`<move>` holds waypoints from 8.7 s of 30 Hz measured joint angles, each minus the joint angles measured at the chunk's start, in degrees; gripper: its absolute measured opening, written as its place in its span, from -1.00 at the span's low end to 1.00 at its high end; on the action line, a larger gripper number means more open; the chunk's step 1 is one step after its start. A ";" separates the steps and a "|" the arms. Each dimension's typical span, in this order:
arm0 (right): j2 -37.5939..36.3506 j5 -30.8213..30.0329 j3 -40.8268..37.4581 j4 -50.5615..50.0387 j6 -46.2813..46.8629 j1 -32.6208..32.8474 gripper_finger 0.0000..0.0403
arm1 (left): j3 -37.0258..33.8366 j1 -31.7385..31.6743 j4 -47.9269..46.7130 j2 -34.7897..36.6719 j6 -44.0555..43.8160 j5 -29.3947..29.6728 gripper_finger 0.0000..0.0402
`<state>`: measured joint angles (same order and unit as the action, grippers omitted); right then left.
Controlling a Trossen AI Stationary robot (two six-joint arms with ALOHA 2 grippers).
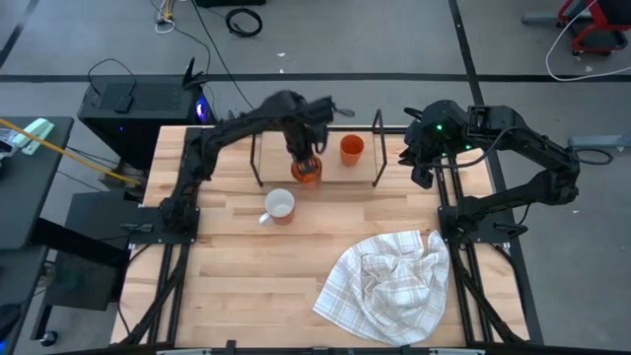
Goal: Stack small to large cups/mugs on shelf
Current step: Put the orange cup on the shelf, then put the orange mug on the shelf
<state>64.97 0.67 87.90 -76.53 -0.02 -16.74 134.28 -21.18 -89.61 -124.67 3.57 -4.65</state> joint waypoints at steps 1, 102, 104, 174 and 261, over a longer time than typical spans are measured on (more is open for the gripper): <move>0.00 0.00 0.00 0.06 -0.01 -0.01 -0.55 | 0.32 -0.82 0.43 0.40 -0.48 0.28 -0.94; 0.00 0.02 0.00 2.05 1.00 0.01 -0.55 | 0.22 -10.89 13.24 -8.51 -0.08 0.96 -0.62; 0.00 0.02 0.00 2.05 1.45 0.01 -0.55 | 0.22 -10.87 13.72 -8.51 -0.09 0.97 -0.62; 0.02 1.18 -0.02 -0.07 2.91 0.05 -0.55 | -41.58 16.37 9.46 29.68 -56.88 10.17 -0.73; 0.02 1.16 -0.02 -0.62 1.34 0.05 -0.55 | -57.74 18.92 34.65 34.83 -41.40 -4.61 -0.85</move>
<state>64.99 1.83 87.88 -77.14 1.32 -16.69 76.53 -2.26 -54.96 -89.84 -37.83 -9.26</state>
